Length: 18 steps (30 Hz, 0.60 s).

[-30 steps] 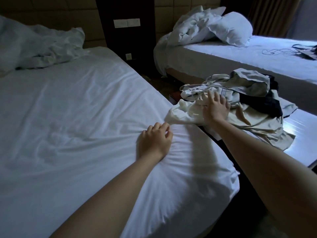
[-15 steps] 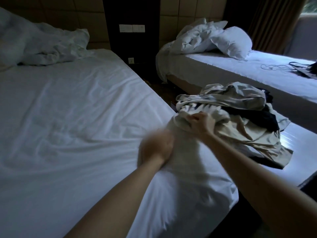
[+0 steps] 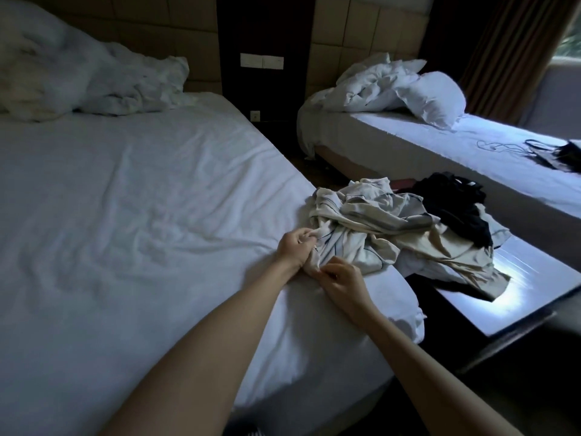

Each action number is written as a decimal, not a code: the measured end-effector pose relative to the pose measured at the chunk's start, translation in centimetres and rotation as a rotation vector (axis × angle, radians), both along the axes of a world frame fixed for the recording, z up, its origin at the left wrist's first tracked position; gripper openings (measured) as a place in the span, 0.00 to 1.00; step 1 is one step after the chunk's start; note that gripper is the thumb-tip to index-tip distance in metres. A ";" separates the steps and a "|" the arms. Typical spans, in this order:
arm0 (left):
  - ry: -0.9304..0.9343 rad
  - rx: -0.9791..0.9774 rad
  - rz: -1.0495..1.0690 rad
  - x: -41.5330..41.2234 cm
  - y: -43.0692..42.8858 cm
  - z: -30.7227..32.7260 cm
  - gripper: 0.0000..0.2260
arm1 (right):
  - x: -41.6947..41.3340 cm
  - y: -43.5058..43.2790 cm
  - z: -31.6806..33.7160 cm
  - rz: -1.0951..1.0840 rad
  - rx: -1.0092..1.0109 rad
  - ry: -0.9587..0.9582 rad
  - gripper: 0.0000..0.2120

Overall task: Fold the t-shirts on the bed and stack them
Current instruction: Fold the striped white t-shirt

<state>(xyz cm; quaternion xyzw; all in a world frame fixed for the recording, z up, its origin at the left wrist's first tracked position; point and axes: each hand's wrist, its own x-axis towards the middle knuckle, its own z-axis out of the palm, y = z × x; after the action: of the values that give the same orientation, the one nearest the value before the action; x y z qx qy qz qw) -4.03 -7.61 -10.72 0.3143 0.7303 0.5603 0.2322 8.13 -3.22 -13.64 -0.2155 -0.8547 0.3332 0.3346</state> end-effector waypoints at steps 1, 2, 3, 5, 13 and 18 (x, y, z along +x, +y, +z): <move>0.004 0.045 0.029 0.0 -0.6 0.0 0.14 | 0.2 0.0 0.4 0.002 -0.020 -0.028 0.20; 0.032 0.053 0.049 0.0 -1.4 0.2 0.13 | 0.4 -0.1 0.8 -0.010 -0.034 -0.051 0.19; 0.093 0.041 0.050 -0.2 -2.2 0.3 0.10 | 0.5 0.0 1.4 -0.030 -0.037 -0.056 0.16; 0.221 -0.014 0.012 -1.0 -3.9 0.2 0.07 | 0.4 -0.2 2.4 -0.130 0.005 -0.030 0.09; 0.097 0.058 -0.054 -3.9 -13.0 2.0 0.15 | -1.1 -0.1 5.6 -0.323 0.160 -0.516 0.31; 0.118 -0.067 -0.021 -6.2 -18.8 2.2 0.12 | -2.6 -2.3 5.9 -0.300 0.067 -0.401 0.11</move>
<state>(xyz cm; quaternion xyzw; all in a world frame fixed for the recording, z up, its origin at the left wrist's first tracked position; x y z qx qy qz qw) -10.19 -26.44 -8.49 0.3466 0.7577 0.5136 0.2050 5.54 -5.49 -7.78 -0.3905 -0.8730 0.2020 0.2110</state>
